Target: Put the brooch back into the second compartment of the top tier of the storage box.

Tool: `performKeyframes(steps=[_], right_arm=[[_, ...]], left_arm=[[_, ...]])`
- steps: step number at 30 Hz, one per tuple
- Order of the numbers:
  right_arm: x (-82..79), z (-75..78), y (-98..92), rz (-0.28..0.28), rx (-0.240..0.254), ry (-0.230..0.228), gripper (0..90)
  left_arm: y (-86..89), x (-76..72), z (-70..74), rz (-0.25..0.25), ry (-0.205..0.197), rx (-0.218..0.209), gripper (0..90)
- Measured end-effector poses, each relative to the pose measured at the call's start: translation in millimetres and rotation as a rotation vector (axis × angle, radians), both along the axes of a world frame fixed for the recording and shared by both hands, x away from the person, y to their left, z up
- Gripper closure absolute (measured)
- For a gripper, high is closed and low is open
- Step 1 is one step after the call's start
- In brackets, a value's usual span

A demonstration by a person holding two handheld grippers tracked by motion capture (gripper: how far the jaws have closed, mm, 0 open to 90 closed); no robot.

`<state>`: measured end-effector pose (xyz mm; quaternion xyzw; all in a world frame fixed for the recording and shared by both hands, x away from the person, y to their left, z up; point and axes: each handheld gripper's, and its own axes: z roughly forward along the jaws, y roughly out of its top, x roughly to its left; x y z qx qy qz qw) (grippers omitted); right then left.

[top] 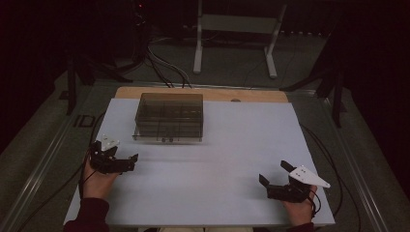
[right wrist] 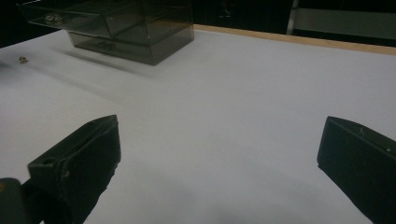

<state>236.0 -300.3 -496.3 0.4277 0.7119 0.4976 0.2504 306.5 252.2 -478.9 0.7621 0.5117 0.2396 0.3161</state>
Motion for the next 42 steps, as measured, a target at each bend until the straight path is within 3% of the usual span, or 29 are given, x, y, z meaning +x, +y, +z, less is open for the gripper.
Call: performKeyframes(steps=[6, 9, 12, 19, 22, 24, 25, 26, 30, 32, 36, 42], right_arm=[[0.4, -0.4, 0.1, 0.0, -0.001, 0.004, 0.0], [0.2, -0.3, 0.3, 0.001, -0.001, 0.004, 0.0], [0.3, -0.4, 0.3, 0.0, 0.0, 0.006, 0.0], [0.6, -0.6, 0.5, -0.001, -0.002, 0.01, 0.0], [0.7, -0.8, 0.8, 0.0, -0.004, 0.012, 0.0], [0.8, -0.9, 0.9, 0.0, -0.005, 0.011, 0.0], [0.9, -0.9, 1.0, 0.001, -0.006, 0.011, 0.0], [0.9, -1.0, 1.2, 0.002, -0.007, 0.011, 0.0], [1.1, -1.2, 1.2, 0.001, -0.009, 0.012, 0.0], [1.4, -1.4, 1.1, 0.001, -0.01, 0.013, 0.0], [1.5, -1.5, 1.3, 0.001, -0.011, 0.014, 0.0], [1.5, -1.5, 1.5, 0.004, -0.015, 0.014, 0.0]], left_arm=[[0.6, 5.4, -4.0, 0.006, 0.032, 0.001, 1.3], [1.7, 9.2, -6.5, 0.031, 0.079, -0.002, 1.4], [2.4, 10.7, -7.4, 0.027, 0.096, -0.008, 5.2], [0.8, 16.7, -14.4, 0.029, 0.146, 0.018, 9.3], [-0.6, 19.6, -17.3, 0.045, 0.164, 0.031, 18.3], [-0.9, 20.4, -17.9, 0.047, 0.165, 0.032, 28.9], [-0.8, 22.0, -18.3, 0.044, 0.173, 0.03, 28.9], [-0.9, 22.5, -18.6, 0.037, 0.176, 0.028, 37.9], [-3.0, 23.7, -20.2, 0.017, 0.187, 0.032, 53.6], [-4.2, 24.5, -21.9, 0.02, 0.198, 0.049, 58.8], [-4.8, 25.6, -23.1, 0.016, 0.209, 0.046, 67.2], [-5.4, 27.6, -24.6, 0.014, 0.23, 0.049, 74.4]])
